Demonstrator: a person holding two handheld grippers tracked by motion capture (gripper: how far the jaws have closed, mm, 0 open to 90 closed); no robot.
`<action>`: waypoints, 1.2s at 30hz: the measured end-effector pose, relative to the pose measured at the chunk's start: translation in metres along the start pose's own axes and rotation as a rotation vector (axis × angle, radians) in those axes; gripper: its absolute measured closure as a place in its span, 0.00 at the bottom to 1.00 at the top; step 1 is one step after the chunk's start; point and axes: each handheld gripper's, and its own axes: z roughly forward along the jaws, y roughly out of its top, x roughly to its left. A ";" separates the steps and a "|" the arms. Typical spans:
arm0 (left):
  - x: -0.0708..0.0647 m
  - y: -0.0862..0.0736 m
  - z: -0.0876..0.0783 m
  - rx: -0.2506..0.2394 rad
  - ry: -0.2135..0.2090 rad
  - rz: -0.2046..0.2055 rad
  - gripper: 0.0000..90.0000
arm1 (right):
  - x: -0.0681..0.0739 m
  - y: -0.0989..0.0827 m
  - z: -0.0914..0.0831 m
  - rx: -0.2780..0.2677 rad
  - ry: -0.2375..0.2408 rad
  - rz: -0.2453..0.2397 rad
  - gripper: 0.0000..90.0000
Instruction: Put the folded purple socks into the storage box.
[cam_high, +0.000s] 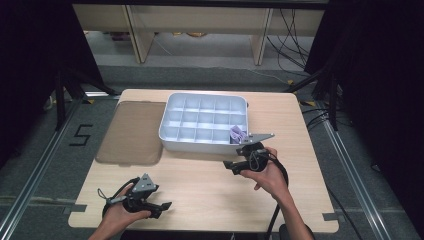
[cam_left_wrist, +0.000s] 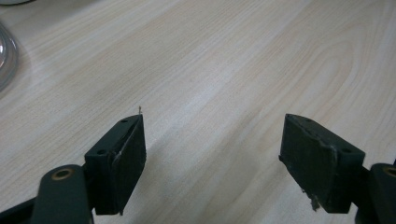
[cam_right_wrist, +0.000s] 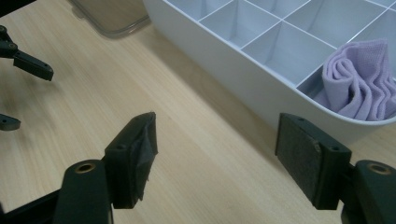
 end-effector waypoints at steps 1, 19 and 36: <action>-0.001 0.000 0.000 -0.007 -0.006 -0.011 0.25 | 0.002 -0.001 -0.001 0.003 0.001 0.017 0.34; -0.001 0.000 0.000 -0.003 -0.005 0.009 0.25 | 0.017 -0.029 0.001 -0.023 0.041 0.002 0.30; -0.004 0.000 0.000 -0.011 -0.018 -0.013 0.25 | 0.035 -0.047 0.010 -0.020 0.070 -0.025 0.23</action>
